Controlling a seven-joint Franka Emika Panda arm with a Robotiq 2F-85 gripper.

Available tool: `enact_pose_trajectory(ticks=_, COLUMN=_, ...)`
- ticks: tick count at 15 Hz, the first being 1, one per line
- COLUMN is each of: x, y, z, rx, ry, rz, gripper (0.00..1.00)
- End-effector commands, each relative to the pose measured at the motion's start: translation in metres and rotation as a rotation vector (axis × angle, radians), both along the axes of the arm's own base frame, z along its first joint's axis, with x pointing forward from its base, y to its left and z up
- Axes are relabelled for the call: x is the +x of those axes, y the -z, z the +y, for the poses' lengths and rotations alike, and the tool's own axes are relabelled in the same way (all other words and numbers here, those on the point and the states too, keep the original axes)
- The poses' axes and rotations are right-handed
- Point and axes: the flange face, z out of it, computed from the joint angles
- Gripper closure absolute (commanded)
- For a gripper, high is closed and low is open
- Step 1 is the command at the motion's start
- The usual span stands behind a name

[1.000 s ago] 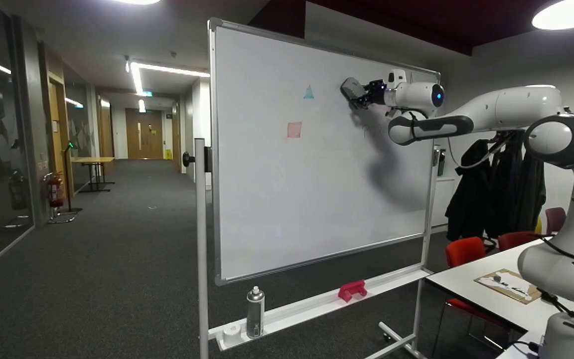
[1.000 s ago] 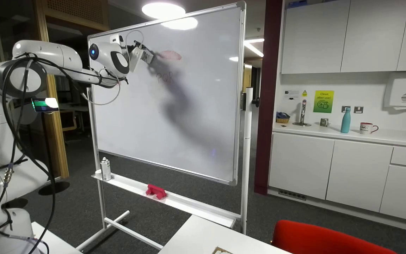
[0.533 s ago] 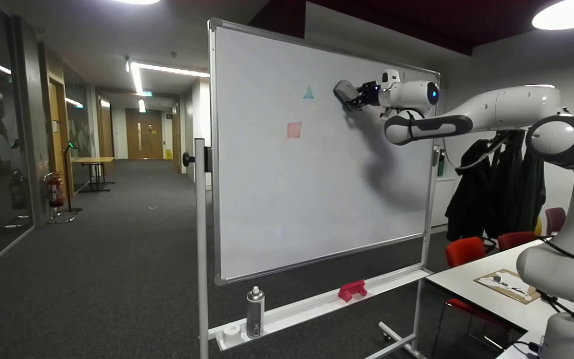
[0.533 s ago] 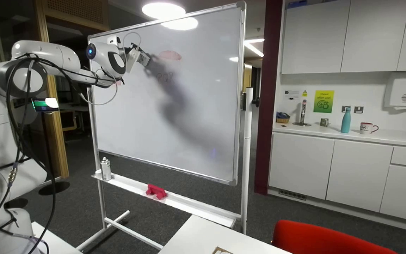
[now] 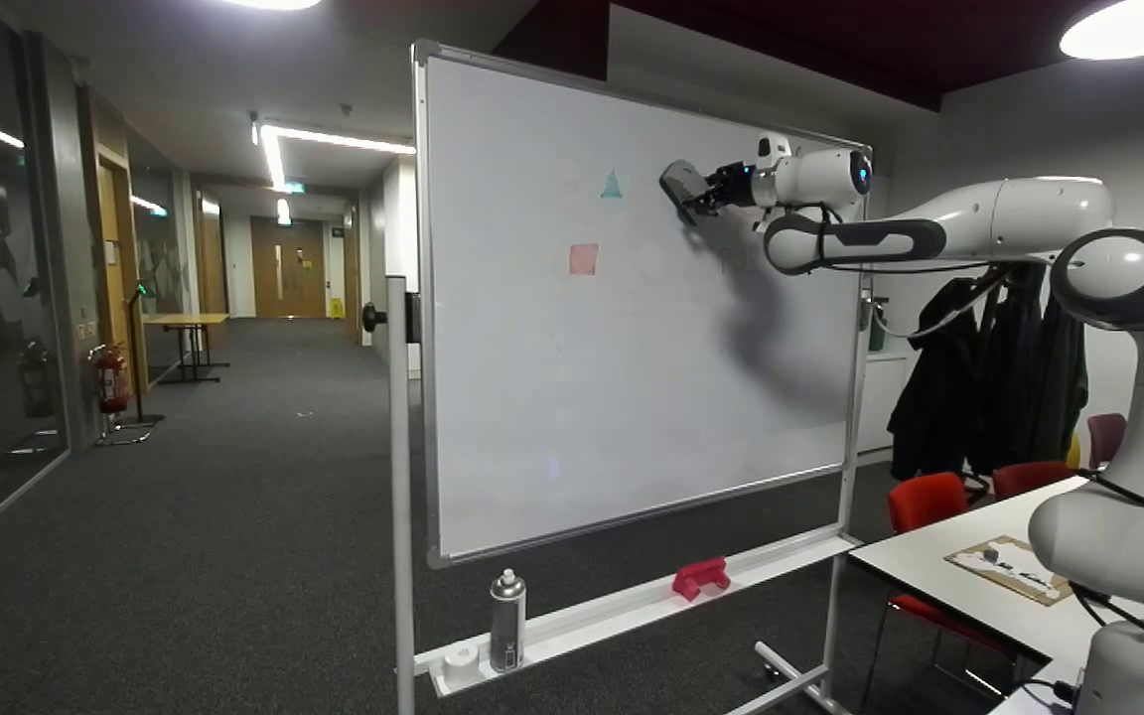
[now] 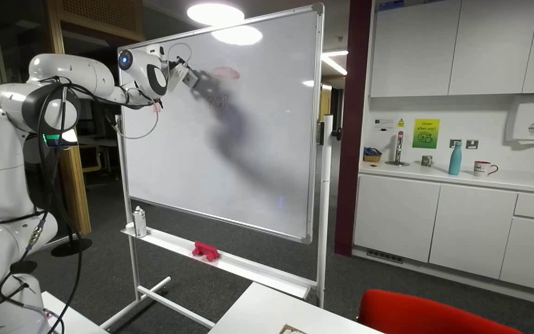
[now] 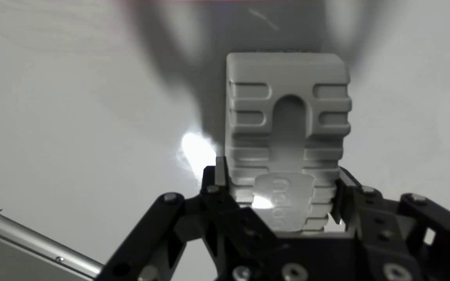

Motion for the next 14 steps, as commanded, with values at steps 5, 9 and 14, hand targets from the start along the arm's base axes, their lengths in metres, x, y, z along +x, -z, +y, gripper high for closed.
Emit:
enact_pose_trajectory(ticks=5, x=0.015, y=-0.027, z=-0.028, rx=0.054, ry=-0.036, rz=-0.033, gripper=0.66)
enact_pose_trajectory(ticks=9, x=0.013, y=-0.037, z=-0.027, rx=0.056, ry=-0.062, rz=-0.074, gripper=0.66)
enact_pose_trajectory(ticks=14, x=0.01, y=-0.052, z=-0.025, rx=0.033, ry=-0.085, rz=-0.117, gripper=0.66)
